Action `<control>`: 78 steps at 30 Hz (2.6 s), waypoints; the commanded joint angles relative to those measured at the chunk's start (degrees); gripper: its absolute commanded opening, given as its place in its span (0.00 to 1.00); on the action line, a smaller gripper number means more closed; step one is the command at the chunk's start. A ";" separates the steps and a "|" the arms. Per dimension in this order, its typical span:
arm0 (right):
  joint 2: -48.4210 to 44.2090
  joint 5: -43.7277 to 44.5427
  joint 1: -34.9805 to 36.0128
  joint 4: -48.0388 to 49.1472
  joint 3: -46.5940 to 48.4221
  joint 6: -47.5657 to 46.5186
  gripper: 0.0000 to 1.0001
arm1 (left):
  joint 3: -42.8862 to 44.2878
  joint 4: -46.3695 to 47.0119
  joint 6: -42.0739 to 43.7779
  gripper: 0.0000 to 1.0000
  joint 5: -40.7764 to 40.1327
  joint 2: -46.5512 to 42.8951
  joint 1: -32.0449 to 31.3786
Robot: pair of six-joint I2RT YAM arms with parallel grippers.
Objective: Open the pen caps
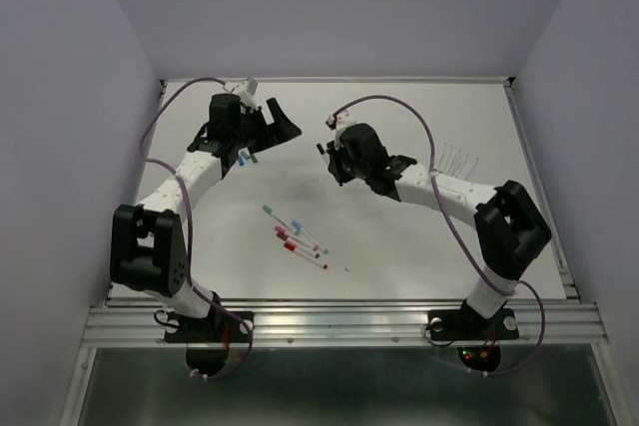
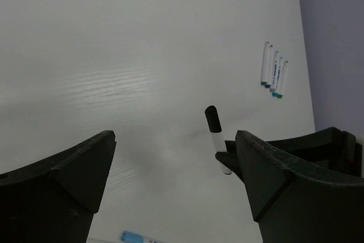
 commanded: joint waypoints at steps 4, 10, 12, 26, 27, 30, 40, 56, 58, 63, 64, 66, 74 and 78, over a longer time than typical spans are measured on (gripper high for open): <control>-3.37 -6.98 -0.82 7.52 1.25 1.92 0.01 | 2.17 7.25 -2.05 0.96 6.62 1.81 -3.91; -4.17 -8.91 -0.82 9.98 1.52 2.27 0.01 | 4.36 8.48 -3.11 0.88 7.76 4.45 -5.76; -4.43 -8.56 -0.82 10.69 1.52 2.36 0.01 | 4.63 8.57 -3.37 0.83 8.03 4.89 -6.20; -3.38 -8.20 -0.82 10.78 1.96 1.83 0.01 | 3.49 10.33 -4.34 0.00 9.63 4.46 -6.56; -3.46 -8.56 -0.82 10.78 1.52 1.83 0.01 | 3.49 10.33 -4.43 0.00 8.92 4.02 -6.47; -4.33 -11.27 -0.82 10.78 0.21 1.75 0.01 | 3.66 9.89 -4.69 0.00 4.80 3.05 -5.42; -7.85 -23.94 -0.82 7.87 -7.62 2.45 0.01 | 6.30 2.86 -2.49 0.00 -9.11 2.43 4.51; -10.84 -8.22 -4.95 5.60 -7.71 3.68 0.01 | 15.87 -11.72 0.05 0.00 -18.94 12.80 6.98; -11.02 -6.02 -5.48 4.80 -7.62 3.24 0.01 | 17.45 -13.39 0.32 0.00 -20.09 15.69 6.98; -10.67 -2.16 -8.89 2.53 -7.36 3.77 0.01 | 19.39 -14.45 0.93 0.05 -19.83 19.57 6.98; -10.67 -1.88 -9.43 2.26 -7.45 3.85 0.01 | 19.66 -14.54 1.11 0.05 -19.83 20.01 6.89; -10.67 -1.71 -10.30 1.99 -7.71 4.29 0.01 | 20.53 -14.98 1.11 0.08 -20.27 21.32 6.72; -10.67 0.41 -12.60 1.02 -8.59 4.56 0.01 | 25.72 -19.45 1.37 0.12 -22.90 27.74 5.05; -10.23 0.67 -13.12 0.93 -8.68 4.56 0.01 | 28.54 -21.31 1.46 0.17 -24.14 29.77 4.78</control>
